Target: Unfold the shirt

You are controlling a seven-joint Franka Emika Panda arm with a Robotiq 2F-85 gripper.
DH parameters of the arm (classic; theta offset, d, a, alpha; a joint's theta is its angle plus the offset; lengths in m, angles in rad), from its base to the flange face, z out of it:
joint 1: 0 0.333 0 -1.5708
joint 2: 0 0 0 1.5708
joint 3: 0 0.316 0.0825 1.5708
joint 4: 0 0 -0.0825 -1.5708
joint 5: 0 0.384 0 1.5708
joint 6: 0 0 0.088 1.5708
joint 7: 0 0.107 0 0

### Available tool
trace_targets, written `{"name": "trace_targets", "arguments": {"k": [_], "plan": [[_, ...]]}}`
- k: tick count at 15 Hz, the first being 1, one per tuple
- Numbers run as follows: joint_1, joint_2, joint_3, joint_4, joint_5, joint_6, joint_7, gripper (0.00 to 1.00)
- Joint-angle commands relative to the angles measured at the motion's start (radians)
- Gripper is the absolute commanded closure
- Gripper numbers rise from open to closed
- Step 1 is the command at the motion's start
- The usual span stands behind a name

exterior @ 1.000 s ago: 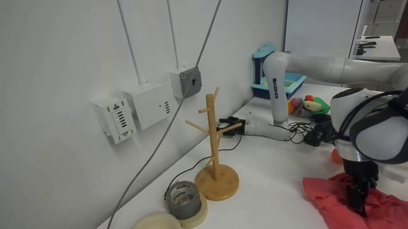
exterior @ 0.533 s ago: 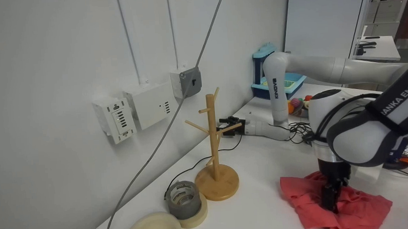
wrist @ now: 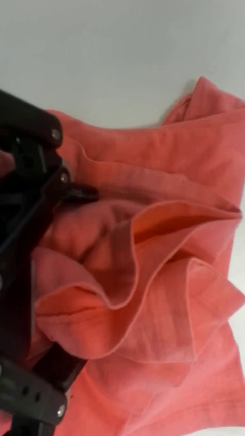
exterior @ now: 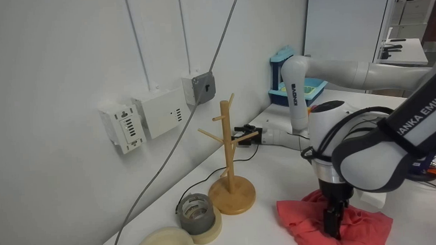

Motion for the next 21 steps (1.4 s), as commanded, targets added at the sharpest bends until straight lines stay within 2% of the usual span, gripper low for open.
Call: {"name": "trace_targets", "arguments": {"k": [1,9,14,17,21], "plan": [[0.047,0.021,-0.028,0.020,-0.058,-0.016,0.025,0.00],[0.060,-0.143,-0.025,-0.040,-0.135,-0.225,0.011,0.00],[0.049,-0.254,-0.009,-0.083,-0.135,-0.312,0.000,0.00],[0.040,-0.316,-0.004,-0.136,-0.125,-0.301,-0.001,0.00],[0.030,-0.325,0.000,-0.183,-0.108,-0.241,-0.013,0.00]]}}
